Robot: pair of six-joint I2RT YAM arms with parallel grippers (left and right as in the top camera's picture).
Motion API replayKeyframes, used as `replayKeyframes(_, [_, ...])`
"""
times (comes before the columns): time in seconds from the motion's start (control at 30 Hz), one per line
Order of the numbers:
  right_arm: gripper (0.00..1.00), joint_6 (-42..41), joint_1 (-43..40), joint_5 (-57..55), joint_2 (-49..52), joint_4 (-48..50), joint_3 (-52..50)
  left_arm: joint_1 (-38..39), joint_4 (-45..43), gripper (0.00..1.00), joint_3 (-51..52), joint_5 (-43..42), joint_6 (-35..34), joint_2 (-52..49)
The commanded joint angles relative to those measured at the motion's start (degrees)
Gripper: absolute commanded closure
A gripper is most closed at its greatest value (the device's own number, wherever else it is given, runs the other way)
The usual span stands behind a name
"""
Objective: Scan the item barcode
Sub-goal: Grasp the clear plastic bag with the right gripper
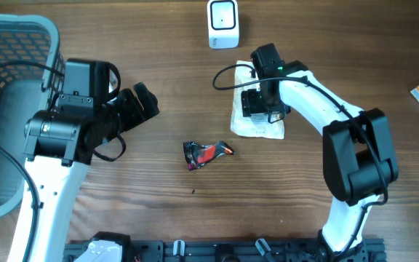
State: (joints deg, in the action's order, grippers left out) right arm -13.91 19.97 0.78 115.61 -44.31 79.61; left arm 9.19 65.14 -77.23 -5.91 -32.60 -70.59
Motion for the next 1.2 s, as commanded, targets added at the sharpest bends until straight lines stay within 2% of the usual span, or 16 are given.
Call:
replayKeyframes(0.0, [0.38, -2.78, 0.42, -1.64, 1.18, 0.42, -0.61, -0.31, -0.13, 0.00, -0.50, -0.68, 0.85, 0.09])
replayKeyframes(0.07, [0.57, -3.21, 0.42, -2.36, 1.18, 0.55, -0.59, -0.31, -0.13, 0.00, -0.50, -0.68, 0.85, 0.09])
replayKeyframes(0.13, [0.66, -3.52, 0.42, -2.29, 1.07, 0.31, 0.11, -0.31, -0.13, 0.00, -0.50, -0.68, 0.85, 0.09])
replayKeyframes(0.17, [0.67, -3.72, 0.39, -2.29, 1.05, 0.04, 0.59, -0.31, -0.13, 0.00, -0.50, -0.68, 0.85, 0.09])
replayKeyframes(0.23, [0.82, -4.17, 0.24, -2.29, 1.01, -1.29, 2.21, -0.31, -0.13, 0.00, -0.50, -0.68, 0.85, 0.09])
replayKeyframes(0.33, [0.95, -4.13, -0.13, -2.56, 0.98, -3.91, 5.29, -0.31, -0.13, 0.00, -0.50, -0.68, 0.85, 0.09])
replayKeyframes(0.4, [0.95, -4.15, -0.17, -2.51, 0.96, -5.20, 6.78, -0.31, -0.13, 0.00, -0.50, -0.68, 0.85, 0.09])
replayKeyframes(0.43, [0.95, -4.15, -0.17, -2.49, 0.96, -5.77, 7.17, -0.31, -0.13, 0.00, -0.50, -0.68, 0.85, 0.09])
replayKeyframes(0.47, [0.82, -4.13, -0.17, -2.40, 0.96, -6.12, 7.28, -0.31, -0.13, 0.00, -0.50, -0.68, 0.85, 0.09])
replayKeyframes(0.5, [0.54, -4.17, -0.17, -1.92, 0.96, -6.38, 7.28, -0.31, -0.13, 0.00, -0.50, -0.68, 0.85, 0.09])
replayKeyframes(0.53, [0.32, -4.15, -0.17, -1.14, 0.98, -6.75, 7.28, -0.31, -0.13, 0.00, -0.50, -0.68, 0.85, 0.09])
replayKeyframes(0.6, [0.17, -6.54, -0.15, -0.55, 1.05, -7.37, 6.95, -0.31, -0.13, 0.00, -0.50, -0.68, 0.85, 0.09])
replayKeyframes(0.73, [0.16, -14.73, -0.13, -1.25, 1.20, -5.77, 4.52, -0.31, -0.13, 0.00, -0.50, -0.68, 0.85, 0.09])
replayKeyframes(1.03, [0.17, -18.51, -0.13, -3.80, 1.29, 2.95, -3.91, -0.31, -0.13, 0.00, -0.50, -0.68, 0.85, 0.09])
replayKeyframes(1.13, [0.25, -19.08, -0.20, -7.06, 1.29, 3.15, -4.50, -0.31, -0.13, 0.00, -0.50, -0.68, 0.85, 0.09])
replayKeyframes(1.17, [0.36, -19.04, -0.20, -7.04, 1.29, 3.13, -4.48, -0.31, -0.13, 0.00, -0.50, -0.68, 0.87, 0.09])
